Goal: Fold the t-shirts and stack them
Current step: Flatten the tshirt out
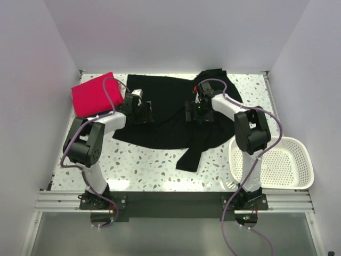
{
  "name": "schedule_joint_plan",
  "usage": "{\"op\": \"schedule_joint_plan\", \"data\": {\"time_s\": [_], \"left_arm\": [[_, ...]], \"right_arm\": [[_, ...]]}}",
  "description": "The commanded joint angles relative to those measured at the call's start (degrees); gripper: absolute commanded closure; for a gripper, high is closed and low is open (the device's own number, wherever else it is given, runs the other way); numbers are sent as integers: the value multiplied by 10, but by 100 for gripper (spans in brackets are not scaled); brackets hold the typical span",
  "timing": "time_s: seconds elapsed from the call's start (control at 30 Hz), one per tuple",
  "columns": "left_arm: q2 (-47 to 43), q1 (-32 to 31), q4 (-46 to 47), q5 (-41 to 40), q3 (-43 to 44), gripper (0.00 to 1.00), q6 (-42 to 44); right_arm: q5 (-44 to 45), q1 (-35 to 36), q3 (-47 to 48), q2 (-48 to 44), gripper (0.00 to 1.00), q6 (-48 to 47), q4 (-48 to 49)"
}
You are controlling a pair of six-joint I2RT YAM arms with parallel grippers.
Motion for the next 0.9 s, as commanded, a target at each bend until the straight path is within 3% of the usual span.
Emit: {"op": "schedule_joint_plan", "data": {"time_s": [0.0, 0.17, 0.33, 0.5, 0.63, 0.87], "left_arm": [[51, 15, -27, 3, 38, 0, 16], [62, 16, -35, 6, 104, 0, 46], [-4, 15, -26, -25, 102, 0, 72], [-134, 15, -13, -125, -8, 0, 61], [-220, 40, -47, -192, -101, 0, -13], [-240, 90, -63, -226, -178, 0, -64]], "right_arm": [[-13, -21, 41, 31, 3, 3, 1], [-23, -34, 109, 66, 3, -9, -18], [-39, -34, 157, 72, 3, -21, -26], [-57, -34, 155, 33, 3, -25, -17], [-61, -34, 111, -25, 3, -20, 1], [-71, -34, -1, -132, 3, -13, 27]]}}
